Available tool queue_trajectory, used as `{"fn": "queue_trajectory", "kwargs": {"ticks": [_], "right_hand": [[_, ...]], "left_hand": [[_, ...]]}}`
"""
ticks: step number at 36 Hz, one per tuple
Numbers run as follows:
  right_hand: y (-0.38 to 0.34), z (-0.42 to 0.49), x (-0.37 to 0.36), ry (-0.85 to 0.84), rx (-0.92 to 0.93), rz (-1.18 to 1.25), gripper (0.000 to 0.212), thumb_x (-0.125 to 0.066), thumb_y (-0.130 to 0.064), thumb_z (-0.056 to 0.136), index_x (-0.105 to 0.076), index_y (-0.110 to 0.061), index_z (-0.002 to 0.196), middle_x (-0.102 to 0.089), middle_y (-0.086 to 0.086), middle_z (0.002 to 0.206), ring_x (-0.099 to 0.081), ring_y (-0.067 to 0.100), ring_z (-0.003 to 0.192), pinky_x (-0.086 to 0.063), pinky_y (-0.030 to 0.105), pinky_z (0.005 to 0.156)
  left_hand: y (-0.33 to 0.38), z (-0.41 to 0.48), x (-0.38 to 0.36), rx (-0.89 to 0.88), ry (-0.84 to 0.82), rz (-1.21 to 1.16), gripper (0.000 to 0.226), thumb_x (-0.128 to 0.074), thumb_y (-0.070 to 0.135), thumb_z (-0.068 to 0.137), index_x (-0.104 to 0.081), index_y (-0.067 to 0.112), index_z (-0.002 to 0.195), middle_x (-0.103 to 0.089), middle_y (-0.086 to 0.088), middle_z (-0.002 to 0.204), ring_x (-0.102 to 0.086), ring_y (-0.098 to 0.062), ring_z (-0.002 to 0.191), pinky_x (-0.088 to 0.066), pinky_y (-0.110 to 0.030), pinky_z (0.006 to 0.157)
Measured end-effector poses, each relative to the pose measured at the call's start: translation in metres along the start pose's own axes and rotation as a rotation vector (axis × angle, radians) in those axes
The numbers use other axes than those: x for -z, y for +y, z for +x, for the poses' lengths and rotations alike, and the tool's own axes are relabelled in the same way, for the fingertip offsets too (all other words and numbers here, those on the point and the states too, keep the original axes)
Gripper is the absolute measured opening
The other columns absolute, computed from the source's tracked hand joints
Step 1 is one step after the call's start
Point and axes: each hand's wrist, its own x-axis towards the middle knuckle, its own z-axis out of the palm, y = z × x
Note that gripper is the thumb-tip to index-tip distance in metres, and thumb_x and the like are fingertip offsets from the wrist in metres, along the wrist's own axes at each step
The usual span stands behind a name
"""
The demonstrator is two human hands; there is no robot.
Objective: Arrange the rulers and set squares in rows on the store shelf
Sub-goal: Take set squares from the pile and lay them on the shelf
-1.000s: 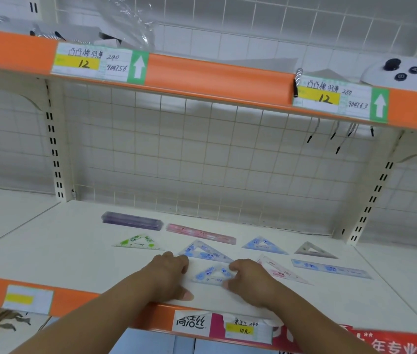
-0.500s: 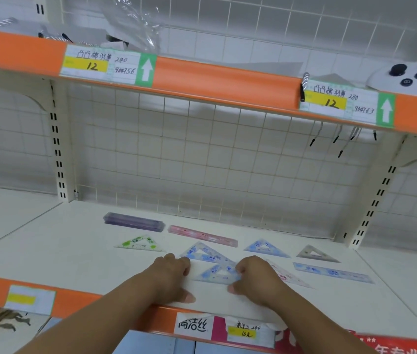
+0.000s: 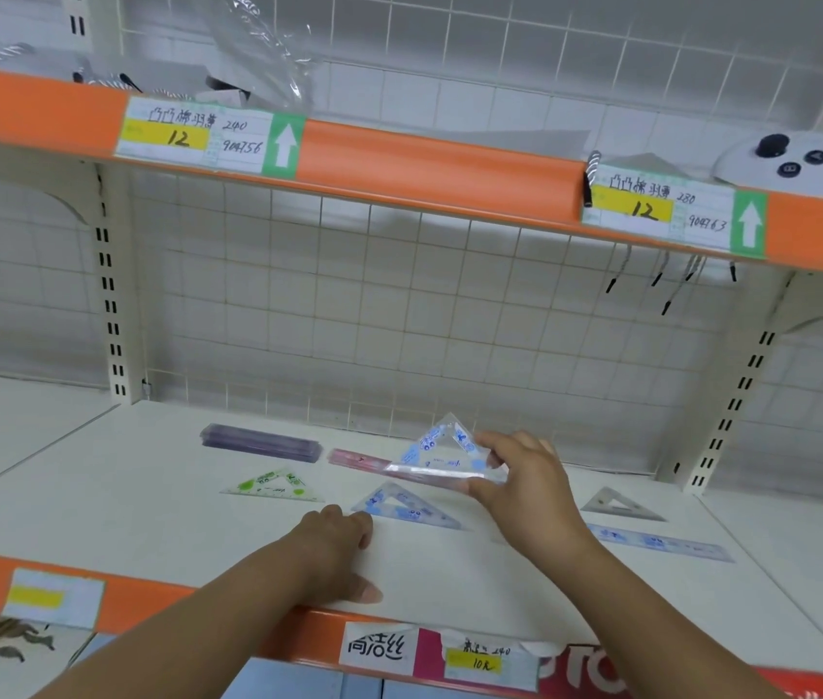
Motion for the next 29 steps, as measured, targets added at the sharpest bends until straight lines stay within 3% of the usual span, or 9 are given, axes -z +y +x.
{"fn": "queue_trajectory", "kwargs": {"ticks": [10,13,15,21,26,29], "right_hand": [[0.012,0.002,-0.004,-0.027,-0.049,-0.007,0.053,-0.069,-0.039,0.085,-0.052,-0.029,0.134,-0.045,-0.014,0.092,-0.035,0.007,0.097,-0.036,0.022,0.083],[0.021,0.005,-0.006,-0.062,-0.097,0.039,0.053,-0.071,-0.035,0.084,-0.053,-0.028,0.134,-0.039,-0.022,0.085,-0.033,0.008,0.098,-0.051,0.036,0.084],[0.028,0.006,-0.008,-0.073,-0.120,0.059,0.054,-0.072,-0.033,0.083,-0.054,-0.027,0.133,-0.039,-0.022,0.085,-0.034,0.009,0.099,-0.053,0.041,0.083],[0.056,0.017,-0.006,-0.078,-0.143,-0.043,0.051,-0.068,-0.034,0.086,-0.052,-0.030,0.134,-0.047,-0.012,0.098,-0.039,0.013,0.111,-0.037,0.026,0.095],[0.089,0.031,-0.002,-0.092,-0.226,-0.081,0.050,-0.066,-0.032,0.087,-0.052,-0.028,0.134,-0.050,-0.008,0.102,-0.042,0.018,0.116,-0.039,0.031,0.095],[0.109,0.041,-0.002,-0.104,-0.288,-0.118,0.050,-0.066,-0.034,0.087,-0.053,-0.029,0.135,-0.057,-0.002,0.115,-0.042,0.021,0.119,-0.040,0.034,0.097]], "left_hand": [[0.001,0.001,0.003,0.013,-0.032,0.000,0.051,-0.069,0.047,0.081,-0.044,0.025,0.120,-0.045,-0.002,0.124,-0.044,-0.018,0.113,-0.038,-0.030,0.093],[0.003,0.004,0.005,0.022,-0.072,0.018,0.051,-0.069,0.046,0.081,-0.044,0.023,0.119,-0.045,-0.002,0.122,-0.044,-0.017,0.104,-0.039,-0.031,0.091],[0.006,0.006,0.007,0.031,-0.110,0.049,0.052,-0.068,0.045,0.082,-0.043,0.022,0.121,-0.045,-0.004,0.123,-0.047,-0.020,0.107,-0.040,-0.033,0.091],[0.012,0.012,0.015,0.048,-0.187,0.148,0.056,-0.067,0.045,0.083,-0.041,0.018,0.125,-0.047,-0.006,0.127,-0.051,-0.025,0.113,-0.041,-0.035,0.088],[0.012,0.016,0.017,0.077,-0.222,0.165,0.059,-0.069,0.046,0.081,-0.041,0.018,0.125,-0.050,-0.005,0.125,-0.053,-0.024,0.105,-0.041,-0.033,0.082],[0.013,0.019,0.019,0.081,-0.243,0.164,0.059,-0.069,0.046,0.082,-0.041,0.017,0.125,-0.051,-0.006,0.125,-0.054,-0.024,0.100,-0.042,-0.031,0.077]]}}
